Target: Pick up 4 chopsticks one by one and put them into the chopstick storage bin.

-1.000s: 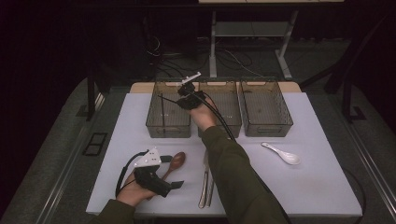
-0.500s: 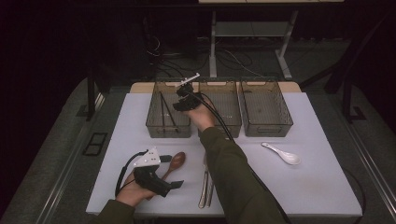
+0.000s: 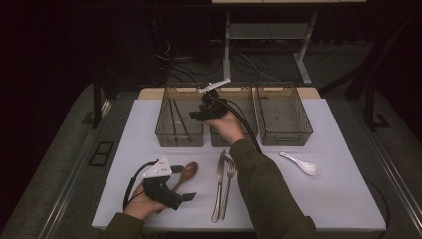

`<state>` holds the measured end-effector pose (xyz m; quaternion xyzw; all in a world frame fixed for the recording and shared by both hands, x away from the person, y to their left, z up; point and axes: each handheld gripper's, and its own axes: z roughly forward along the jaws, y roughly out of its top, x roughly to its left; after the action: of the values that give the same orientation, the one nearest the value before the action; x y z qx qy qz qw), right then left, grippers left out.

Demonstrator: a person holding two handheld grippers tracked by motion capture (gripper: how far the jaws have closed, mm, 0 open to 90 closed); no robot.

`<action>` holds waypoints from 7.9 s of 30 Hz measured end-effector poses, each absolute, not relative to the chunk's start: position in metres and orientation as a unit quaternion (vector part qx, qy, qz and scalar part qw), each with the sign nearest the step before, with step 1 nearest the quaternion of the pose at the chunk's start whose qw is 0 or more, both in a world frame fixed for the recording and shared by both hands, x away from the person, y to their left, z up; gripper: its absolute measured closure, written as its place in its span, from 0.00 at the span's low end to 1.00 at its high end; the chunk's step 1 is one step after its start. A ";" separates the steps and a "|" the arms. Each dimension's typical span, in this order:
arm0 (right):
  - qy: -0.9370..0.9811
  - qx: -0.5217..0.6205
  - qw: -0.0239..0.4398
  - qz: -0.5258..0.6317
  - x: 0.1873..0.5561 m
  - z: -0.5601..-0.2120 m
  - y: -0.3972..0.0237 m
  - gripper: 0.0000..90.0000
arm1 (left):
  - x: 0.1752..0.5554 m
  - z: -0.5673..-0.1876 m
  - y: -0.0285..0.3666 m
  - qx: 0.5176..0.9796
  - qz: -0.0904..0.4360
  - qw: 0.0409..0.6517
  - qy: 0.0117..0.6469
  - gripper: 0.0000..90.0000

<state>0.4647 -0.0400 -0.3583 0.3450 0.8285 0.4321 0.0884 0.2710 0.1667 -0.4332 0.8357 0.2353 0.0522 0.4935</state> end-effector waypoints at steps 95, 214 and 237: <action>0.884 0.315 0.042 0.342 0.249 -0.433 -0.260 0.87 | 0.270 -0.435 0.168 0.845 0.060 0.477 0.233 0.00; 0.844 0.332 0.072 0.415 0.278 -0.403 -0.286 0.94 | 0.270 -0.435 0.167 0.843 0.059 0.480 0.234 0.00; 0.820 0.316 0.080 0.471 0.289 -0.377 -0.283 0.94 | 0.270 -0.436 0.167 0.845 0.059 0.477 0.236 0.00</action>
<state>0.2890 -0.2827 -0.3766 0.3160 0.8198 0.4709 0.0796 0.2704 0.1668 -0.4356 0.8446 0.2363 0.0587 0.4769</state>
